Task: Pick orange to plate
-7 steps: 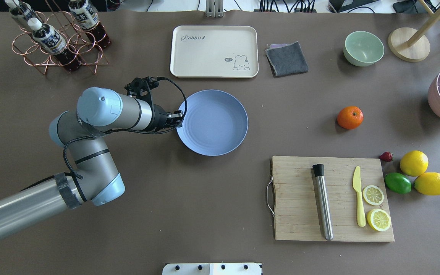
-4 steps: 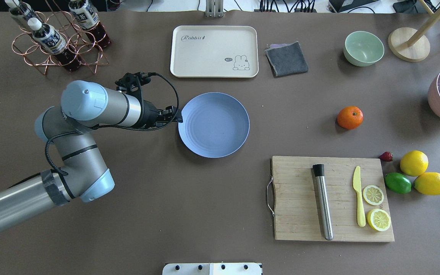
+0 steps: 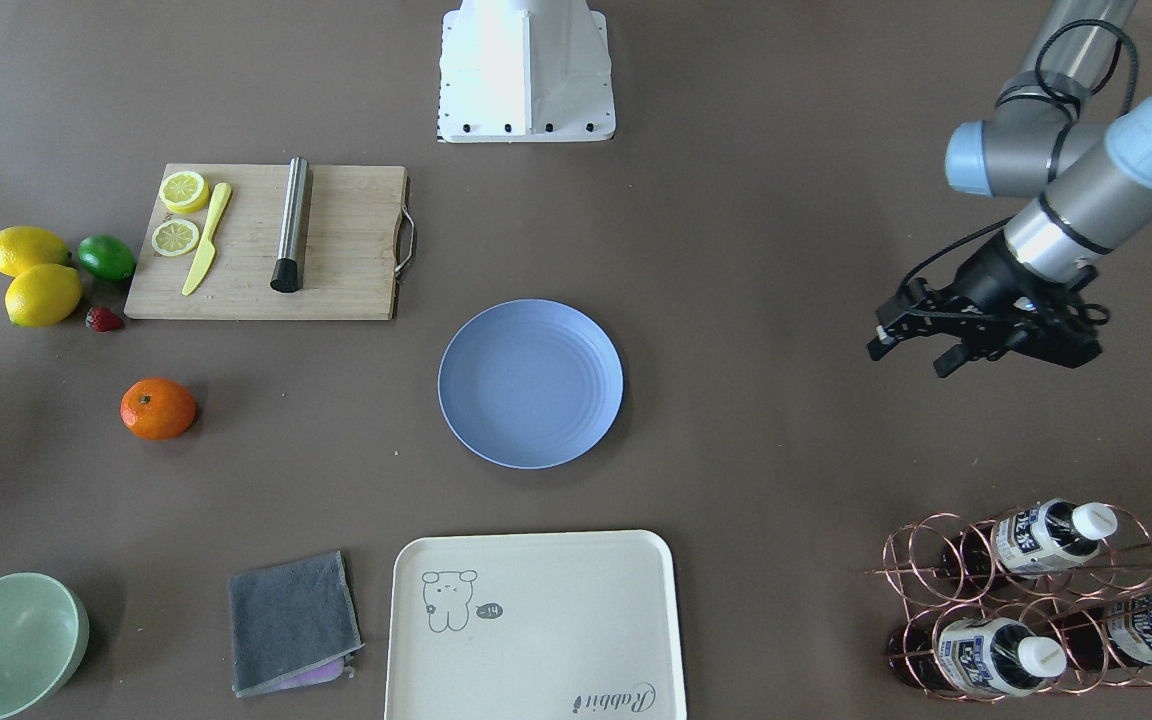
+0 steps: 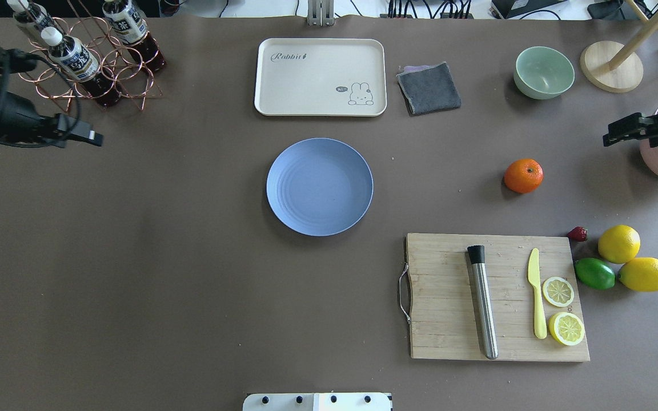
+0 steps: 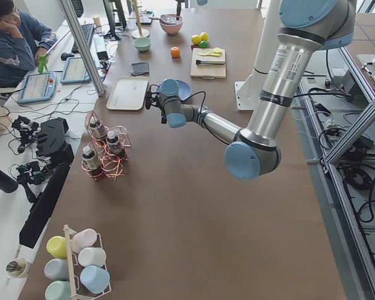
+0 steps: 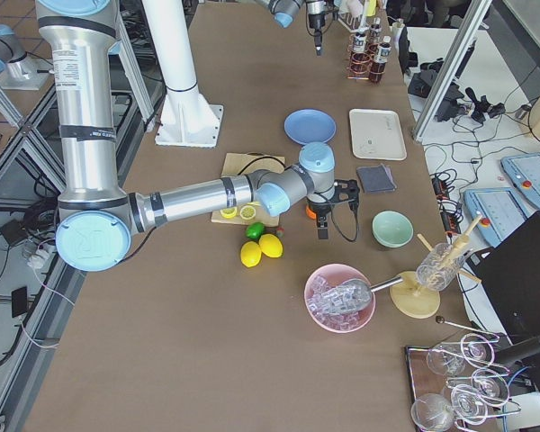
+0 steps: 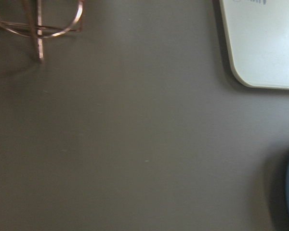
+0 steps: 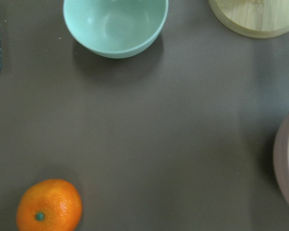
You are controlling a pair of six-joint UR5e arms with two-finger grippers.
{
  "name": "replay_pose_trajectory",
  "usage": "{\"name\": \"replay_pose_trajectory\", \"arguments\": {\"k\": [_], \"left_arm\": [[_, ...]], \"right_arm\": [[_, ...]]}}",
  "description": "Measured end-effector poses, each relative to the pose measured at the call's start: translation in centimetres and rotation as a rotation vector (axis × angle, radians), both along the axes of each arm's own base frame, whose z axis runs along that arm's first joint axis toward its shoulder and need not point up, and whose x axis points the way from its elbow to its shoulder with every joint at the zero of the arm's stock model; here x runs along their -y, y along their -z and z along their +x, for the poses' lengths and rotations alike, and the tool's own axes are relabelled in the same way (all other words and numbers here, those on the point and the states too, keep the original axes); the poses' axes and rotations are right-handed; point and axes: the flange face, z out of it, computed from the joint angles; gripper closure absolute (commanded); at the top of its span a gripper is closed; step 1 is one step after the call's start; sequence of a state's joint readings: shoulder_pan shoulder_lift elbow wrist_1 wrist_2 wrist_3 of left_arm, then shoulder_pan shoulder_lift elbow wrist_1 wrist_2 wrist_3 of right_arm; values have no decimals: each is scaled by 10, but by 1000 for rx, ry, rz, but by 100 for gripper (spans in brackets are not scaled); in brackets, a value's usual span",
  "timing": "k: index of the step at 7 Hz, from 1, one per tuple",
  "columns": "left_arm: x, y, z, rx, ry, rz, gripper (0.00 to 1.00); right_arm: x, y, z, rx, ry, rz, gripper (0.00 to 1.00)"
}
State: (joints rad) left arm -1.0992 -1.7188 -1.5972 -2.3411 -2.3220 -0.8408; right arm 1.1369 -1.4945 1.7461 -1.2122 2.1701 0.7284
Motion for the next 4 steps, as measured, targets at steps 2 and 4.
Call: {"name": "replay_pose_trajectory", "arguments": {"k": [2,4], "left_arm": [[0,-69,-136,140,-46,86,2],[6,-97,-235,242,-165,118,2]], "right_arm": [[15,46,-70,-18,-4,-36,0],[14,63,-114,-33,19,-40,0]]}}
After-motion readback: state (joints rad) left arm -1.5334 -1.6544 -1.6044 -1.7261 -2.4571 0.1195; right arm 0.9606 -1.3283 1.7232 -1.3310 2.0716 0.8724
